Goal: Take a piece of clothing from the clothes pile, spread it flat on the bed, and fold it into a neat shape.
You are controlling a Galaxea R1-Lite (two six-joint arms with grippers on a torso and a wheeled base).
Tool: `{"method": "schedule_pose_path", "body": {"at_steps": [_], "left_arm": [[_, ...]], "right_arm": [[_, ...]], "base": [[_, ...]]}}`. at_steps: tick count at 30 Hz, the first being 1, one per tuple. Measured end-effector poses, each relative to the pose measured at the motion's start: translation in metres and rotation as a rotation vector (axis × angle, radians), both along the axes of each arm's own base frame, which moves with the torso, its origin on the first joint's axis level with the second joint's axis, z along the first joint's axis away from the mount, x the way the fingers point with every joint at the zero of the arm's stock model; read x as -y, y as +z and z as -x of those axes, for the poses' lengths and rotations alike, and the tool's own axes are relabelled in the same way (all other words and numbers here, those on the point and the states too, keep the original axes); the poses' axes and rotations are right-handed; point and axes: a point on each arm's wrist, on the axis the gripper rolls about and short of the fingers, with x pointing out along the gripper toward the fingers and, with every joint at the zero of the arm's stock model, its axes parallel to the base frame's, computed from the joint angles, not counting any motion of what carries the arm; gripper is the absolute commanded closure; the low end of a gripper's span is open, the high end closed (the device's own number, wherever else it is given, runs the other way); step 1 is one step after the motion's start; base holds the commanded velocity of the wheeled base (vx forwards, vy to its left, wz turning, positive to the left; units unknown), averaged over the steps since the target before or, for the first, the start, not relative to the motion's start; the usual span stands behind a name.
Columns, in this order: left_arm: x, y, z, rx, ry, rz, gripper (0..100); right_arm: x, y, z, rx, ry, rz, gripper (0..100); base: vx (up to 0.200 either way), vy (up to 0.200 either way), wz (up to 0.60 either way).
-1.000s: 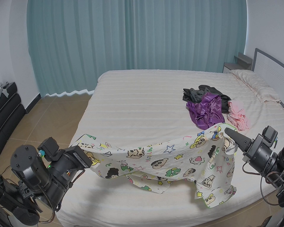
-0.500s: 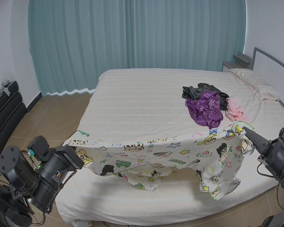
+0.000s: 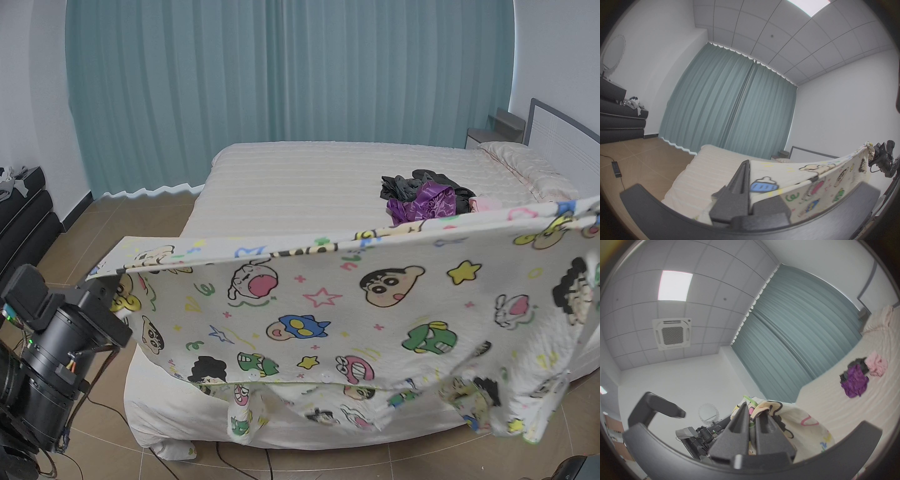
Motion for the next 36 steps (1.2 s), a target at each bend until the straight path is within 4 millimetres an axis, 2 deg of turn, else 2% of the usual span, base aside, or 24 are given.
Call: {"method": "schedule_pose_path", "body": {"at_steps": [4, 9, 13, 18, 22, 27, 31, 36], "left_arm": [[-0.002, 0.010, 0.002, 0.039, 0.002, 0.023, 100], [-0.001, 0.011, 0.001, 0.040, 0.004, 0.024, 100], [0.006, 0.003, -0.008, 0.003, 0.009, -0.006, 100], [0.017, -0.010, -0.027, -0.060, 0.029, -0.044, 100], [0.026, -0.019, -0.052, -0.110, 0.063, -0.034, 100], [0.033, -0.025, -0.107, -0.136, 0.164, 0.004, 100], [0.032, -0.030, -0.139, -0.142, 0.220, 0.014, 100], [0.035, -0.037, -0.168, -0.175, 0.255, -0.001, 100]], "right_arm": [[0.004, 0.004, 0.007, 0.031, -0.007, -0.014, 100], [0.002, 0.001, 0.002, -0.004, -0.017, 0.003, 100], [-0.004, -0.003, -0.014, -0.066, -0.043, 0.034, 100], [-0.012, -0.009, -0.045, -0.158, -0.111, 0.087, 100], [-0.016, -0.015, -0.078, -0.228, -0.178, 0.121, 100], [-0.016, -0.024, -0.123, -0.279, -0.269, 0.137, 100], [-0.013, -0.031, -0.147, -0.294, -0.311, 0.136, 100], [-0.010, -0.039, -0.176, -0.318, -0.353, 0.135, 100]], "base": [[0.000, 0.000, 0.00], [0.000, 0.000, 0.00], [0.000, 0.000, 0.00], [0.000, 0.000, 0.00], [0.000, 0.000, 0.00], [0.160, 0.000, 0.00], [0.200, 0.000, 0.00], [0.200, 0.000, 0.00]]}}
